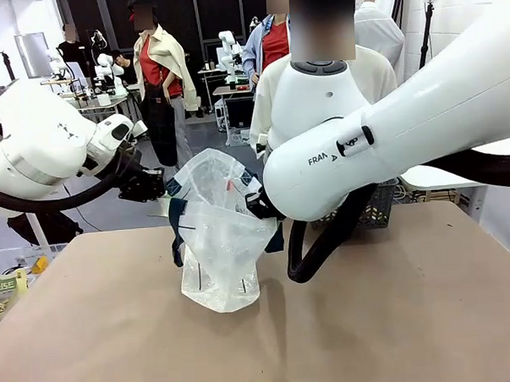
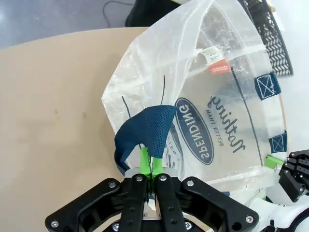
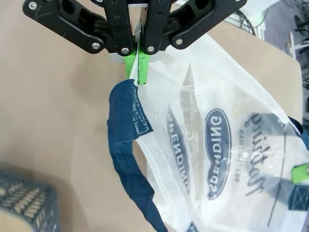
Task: Transfer purchased items from the store into the shopping bag.
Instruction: Open the Reusable shopping bag in the center of the table.
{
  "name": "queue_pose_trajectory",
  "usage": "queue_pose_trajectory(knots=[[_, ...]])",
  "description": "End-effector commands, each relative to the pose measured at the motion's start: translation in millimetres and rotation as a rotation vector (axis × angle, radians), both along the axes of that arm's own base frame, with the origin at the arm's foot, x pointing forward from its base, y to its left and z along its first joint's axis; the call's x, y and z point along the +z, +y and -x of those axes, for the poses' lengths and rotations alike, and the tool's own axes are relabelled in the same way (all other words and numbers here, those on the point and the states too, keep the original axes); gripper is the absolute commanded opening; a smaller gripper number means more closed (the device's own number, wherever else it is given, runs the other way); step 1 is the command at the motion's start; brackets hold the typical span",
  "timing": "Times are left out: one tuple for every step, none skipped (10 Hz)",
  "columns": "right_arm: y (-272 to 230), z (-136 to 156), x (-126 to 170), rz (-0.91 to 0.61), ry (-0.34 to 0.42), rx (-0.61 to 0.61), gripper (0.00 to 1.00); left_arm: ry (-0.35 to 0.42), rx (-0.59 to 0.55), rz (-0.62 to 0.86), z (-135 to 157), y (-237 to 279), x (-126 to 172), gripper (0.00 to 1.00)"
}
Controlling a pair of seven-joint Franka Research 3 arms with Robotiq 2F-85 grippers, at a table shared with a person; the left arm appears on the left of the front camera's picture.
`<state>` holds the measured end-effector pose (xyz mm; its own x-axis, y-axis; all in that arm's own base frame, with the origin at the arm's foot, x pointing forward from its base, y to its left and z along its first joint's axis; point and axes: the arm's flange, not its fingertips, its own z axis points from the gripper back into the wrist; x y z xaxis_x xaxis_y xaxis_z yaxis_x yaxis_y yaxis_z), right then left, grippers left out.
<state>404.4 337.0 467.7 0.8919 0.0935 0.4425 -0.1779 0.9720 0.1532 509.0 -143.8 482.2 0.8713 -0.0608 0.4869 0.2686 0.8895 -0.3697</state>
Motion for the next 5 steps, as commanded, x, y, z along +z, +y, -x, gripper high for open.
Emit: queue_pose_trajectory(knots=[[0, -5, 1, 0.095, 0.015, -0.038, 0.0, -0.022, 0.035, -0.074, 7, 44, 4, 0.0], [-2, -6, 2, 0.106, 0.003, -0.047, 0.0, -0.022, 0.051, -0.086, 11, 56, 1, 0.0], [-2, -5, 0, 0.125, 0.003, -0.051, 0.0, -0.019, 0.08, -0.094, 12, 68, -1, 0.0], [-4, -5, -3, 0.156, -0.011, -0.074, 0.0, -0.012, 0.108, -0.1, 13, 81, -2, 0.0], [-6, -4, -4, 0.165, -0.014, -0.09, 0.0, -0.01, 0.124, -0.09, 14, 91, 0, 0.0]])
